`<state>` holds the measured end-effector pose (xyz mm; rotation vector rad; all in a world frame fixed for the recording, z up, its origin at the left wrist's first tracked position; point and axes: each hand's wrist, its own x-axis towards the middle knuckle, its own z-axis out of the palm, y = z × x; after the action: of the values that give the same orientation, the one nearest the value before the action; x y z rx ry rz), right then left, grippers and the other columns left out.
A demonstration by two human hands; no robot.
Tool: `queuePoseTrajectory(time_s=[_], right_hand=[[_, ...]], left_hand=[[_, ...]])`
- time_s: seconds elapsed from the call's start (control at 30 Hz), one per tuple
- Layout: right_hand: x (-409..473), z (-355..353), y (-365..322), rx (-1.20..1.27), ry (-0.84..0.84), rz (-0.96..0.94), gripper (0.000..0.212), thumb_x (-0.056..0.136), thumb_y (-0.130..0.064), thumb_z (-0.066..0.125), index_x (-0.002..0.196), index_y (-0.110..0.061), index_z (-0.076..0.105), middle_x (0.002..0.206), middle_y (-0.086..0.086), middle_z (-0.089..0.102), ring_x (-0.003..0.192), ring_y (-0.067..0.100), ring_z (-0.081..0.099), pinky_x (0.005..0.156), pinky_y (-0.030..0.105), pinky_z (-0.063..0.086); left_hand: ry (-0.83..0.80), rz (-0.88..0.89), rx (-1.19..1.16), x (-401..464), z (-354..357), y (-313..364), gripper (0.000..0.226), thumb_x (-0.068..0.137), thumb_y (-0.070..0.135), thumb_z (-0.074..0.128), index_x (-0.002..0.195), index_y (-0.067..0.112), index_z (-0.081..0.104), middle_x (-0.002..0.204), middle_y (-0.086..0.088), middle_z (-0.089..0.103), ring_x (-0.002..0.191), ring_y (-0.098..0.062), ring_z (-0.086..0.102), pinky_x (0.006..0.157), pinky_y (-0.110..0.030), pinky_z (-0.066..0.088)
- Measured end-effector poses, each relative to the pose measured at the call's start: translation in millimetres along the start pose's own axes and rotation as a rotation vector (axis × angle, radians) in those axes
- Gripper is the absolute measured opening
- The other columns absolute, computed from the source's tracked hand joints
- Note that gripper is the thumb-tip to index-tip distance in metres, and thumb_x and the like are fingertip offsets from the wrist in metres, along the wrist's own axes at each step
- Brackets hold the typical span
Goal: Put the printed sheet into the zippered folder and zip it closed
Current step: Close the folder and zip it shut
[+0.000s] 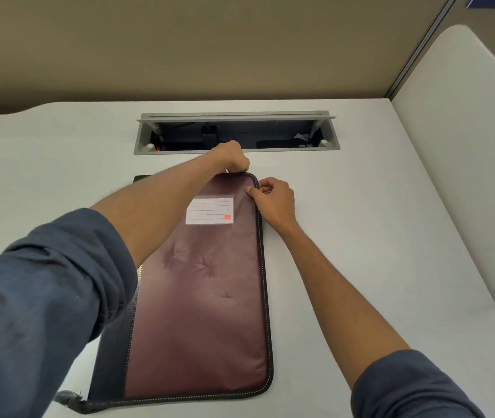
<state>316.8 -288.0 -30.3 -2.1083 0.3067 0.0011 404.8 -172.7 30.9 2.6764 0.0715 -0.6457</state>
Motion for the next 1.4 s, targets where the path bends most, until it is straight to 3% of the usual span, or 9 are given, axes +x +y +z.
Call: queuePoseTrajectory(time_s=[0.17,0.23,0.43,0.63,0.83,0.97,1.1,1.3,1.4], right_hand=[[-2,2,1,0.034,-0.060,-0.042,0.031,0.092,-0.037,0.062,0.113,-0.015,0.057,0.113,0.001,0.062,0.093,0.014,0.057,0.081,0.026,0.049],[-3,3,-1,0.051,-0.068,-0.036,0.031,0.093,-0.035,0.061,0.114,-0.014,0.056,0.117,0.003,0.061,0.098,0.016,0.058,0.083,0.027,0.049],[-5,3,3,0.100,-0.034,-0.009,0.021,0.093,-0.028,0.062,0.105,-0.011,0.057,0.108,0.003,0.063,0.093,0.015,0.057,0.076,0.022,0.043],[-3,5,6,0.092,-0.016,-0.013,0.020,0.091,-0.027,0.064,0.102,-0.011,0.059,0.101,-0.001,0.062,0.089,0.013,0.056,0.074,0.022,0.041],[-2,8,8,0.048,-0.019,-0.027,0.019,0.089,-0.028,0.064,0.099,-0.013,0.059,0.097,-0.005,0.058,0.087,0.012,0.054,0.074,0.022,0.038],[-2,8,8,0.031,-0.006,-0.026,0.019,0.089,-0.027,0.064,0.099,-0.013,0.059,0.098,-0.005,0.057,0.088,0.012,0.054,0.075,0.023,0.038],[-2,9,7,0.020,0.004,-0.020,0.020,0.089,-0.026,0.064,0.102,-0.012,0.060,0.099,-0.005,0.057,0.088,0.012,0.054,0.076,0.023,0.039],[-2,10,7,0.008,0.006,-0.025,0.020,0.089,-0.025,0.065,0.102,-0.011,0.060,0.098,-0.005,0.056,0.088,0.012,0.053,0.075,0.023,0.040],[-1,9,6,0.000,-0.008,-0.014,0.020,0.089,-0.025,0.065,0.102,-0.011,0.060,0.099,-0.005,0.056,0.088,0.012,0.053,0.076,0.023,0.040]], left_hand=[[-0.183,-0.034,0.023,-5,-15,15,0.022,0.091,0.011,0.051,0.104,-0.001,0.064,0.104,-0.015,0.066,0.091,-0.028,0.063,0.087,-0.039,0.053],[-0.222,-0.050,0.029,-7,-16,16,0.025,0.093,0.009,0.047,0.109,-0.002,0.063,0.107,-0.016,0.064,0.100,-0.030,0.063,0.092,-0.041,0.053],[-0.161,-0.061,0.096,-7,-21,-5,0.021,0.091,0.007,0.049,0.102,-0.001,0.066,0.100,-0.015,0.068,0.086,-0.026,0.063,0.082,-0.038,0.054],[-0.157,-0.156,0.056,-9,-39,-52,0.017,0.092,0.012,0.052,0.080,0.006,0.063,0.098,-0.012,0.067,0.090,-0.026,0.061,0.087,-0.040,0.050],[-0.143,-0.209,-0.035,-10,-46,-85,0.016,0.091,0.014,0.057,0.078,0.008,0.063,0.095,-0.009,0.067,0.089,-0.025,0.060,0.079,-0.036,0.046],[-0.064,-0.204,-0.031,-7,-43,-101,0.010,0.088,0.011,0.060,0.083,0.003,0.062,0.098,-0.015,0.067,0.095,-0.030,0.063,0.082,-0.040,0.050],[-0.009,-0.227,-0.038,-11,-51,-124,0.008,0.087,0.007,0.060,0.088,0.000,0.057,0.097,-0.019,0.063,0.088,-0.031,0.059,0.075,-0.038,0.047],[0.064,-0.267,-0.037,-15,-61,-156,0.030,0.086,0.005,0.060,0.112,0.001,0.048,0.104,-0.023,0.059,0.090,-0.033,0.057,0.079,-0.043,0.049],[0.194,-0.272,0.022,-19,-59,-169,0.036,0.084,0.011,0.063,0.115,-0.004,0.052,0.110,-0.024,0.059,0.091,-0.034,0.056,0.074,-0.038,0.049]])
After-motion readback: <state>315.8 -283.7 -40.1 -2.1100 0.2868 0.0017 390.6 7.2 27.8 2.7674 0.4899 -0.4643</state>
